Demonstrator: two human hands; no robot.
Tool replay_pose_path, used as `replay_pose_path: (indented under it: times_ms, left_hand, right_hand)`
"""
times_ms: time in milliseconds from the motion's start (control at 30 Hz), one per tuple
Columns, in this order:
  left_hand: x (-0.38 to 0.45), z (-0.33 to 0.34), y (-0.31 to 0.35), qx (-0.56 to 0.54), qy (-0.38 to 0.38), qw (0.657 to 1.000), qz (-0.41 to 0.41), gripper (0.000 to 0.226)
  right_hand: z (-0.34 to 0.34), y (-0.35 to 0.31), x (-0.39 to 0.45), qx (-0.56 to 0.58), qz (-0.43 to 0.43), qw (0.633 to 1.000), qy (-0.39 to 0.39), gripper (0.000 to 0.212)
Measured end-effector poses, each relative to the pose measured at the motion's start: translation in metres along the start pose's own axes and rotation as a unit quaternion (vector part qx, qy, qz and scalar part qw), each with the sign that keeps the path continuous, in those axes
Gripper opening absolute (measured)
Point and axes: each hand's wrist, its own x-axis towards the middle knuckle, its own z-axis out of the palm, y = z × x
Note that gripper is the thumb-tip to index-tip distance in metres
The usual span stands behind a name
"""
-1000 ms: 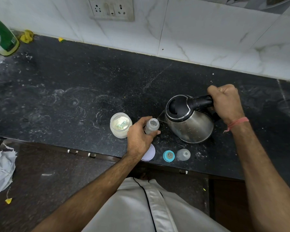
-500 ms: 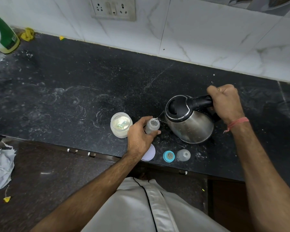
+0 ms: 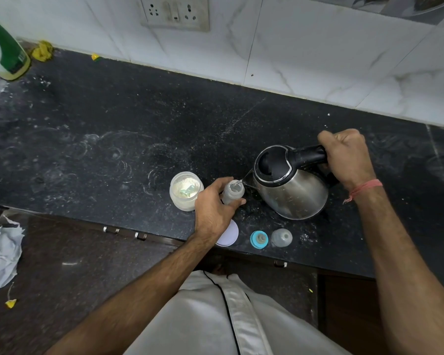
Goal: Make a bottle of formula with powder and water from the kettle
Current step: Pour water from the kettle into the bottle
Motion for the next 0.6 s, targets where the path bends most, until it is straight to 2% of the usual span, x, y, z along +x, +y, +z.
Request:
replay_pose_path:
  times_ms: [600]
  left_hand:
    - [0.0001, -0.0009, -0.0009, -0.001, 0.005, 1.0, 0.003, 0.064]
  right_hand:
    - [0.0029, -0.0018, 0.0029, -0.017, -0.021, 1.0, 0.006, 0.056]
